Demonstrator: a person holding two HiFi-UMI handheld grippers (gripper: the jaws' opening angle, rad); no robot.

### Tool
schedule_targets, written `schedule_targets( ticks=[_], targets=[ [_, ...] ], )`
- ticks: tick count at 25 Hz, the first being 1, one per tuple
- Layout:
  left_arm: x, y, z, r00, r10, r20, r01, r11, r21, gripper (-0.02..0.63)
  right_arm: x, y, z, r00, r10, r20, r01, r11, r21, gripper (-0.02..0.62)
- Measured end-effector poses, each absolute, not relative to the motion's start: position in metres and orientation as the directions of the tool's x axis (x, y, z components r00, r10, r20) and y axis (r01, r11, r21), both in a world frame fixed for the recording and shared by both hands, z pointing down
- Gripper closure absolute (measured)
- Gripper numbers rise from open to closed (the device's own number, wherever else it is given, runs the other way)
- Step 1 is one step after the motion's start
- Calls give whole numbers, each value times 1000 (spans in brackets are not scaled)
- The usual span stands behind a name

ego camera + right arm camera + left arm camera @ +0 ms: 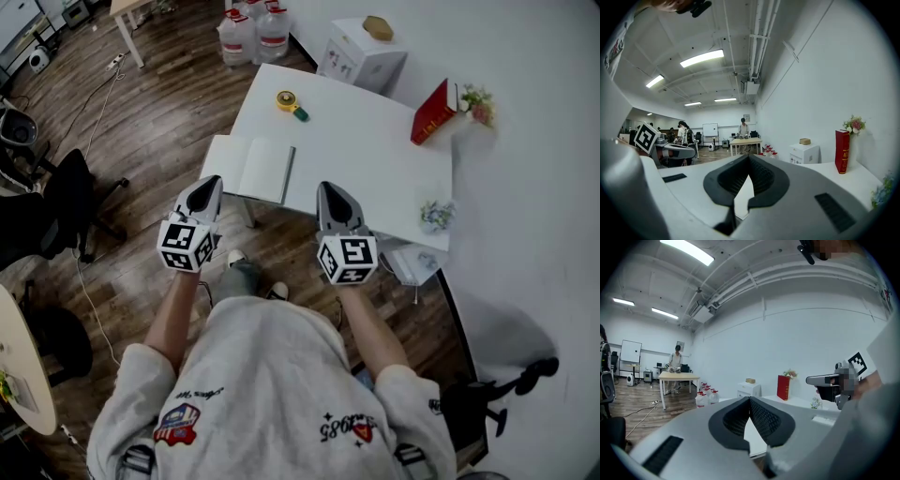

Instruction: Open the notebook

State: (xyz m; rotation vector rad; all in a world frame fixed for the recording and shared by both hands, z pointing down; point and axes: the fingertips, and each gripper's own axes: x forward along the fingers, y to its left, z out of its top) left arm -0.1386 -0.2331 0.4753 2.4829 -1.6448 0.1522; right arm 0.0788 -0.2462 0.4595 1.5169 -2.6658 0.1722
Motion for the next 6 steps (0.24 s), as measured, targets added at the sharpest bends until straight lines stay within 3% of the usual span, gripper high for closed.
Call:
schedule_targets(
  ticks=[6],
  targets=[
    [-134,-232,485,394,-899,192,-919,-384,85,601,82,-248,465,-504,-853,132,-863,500,-64,598]
  ],
)
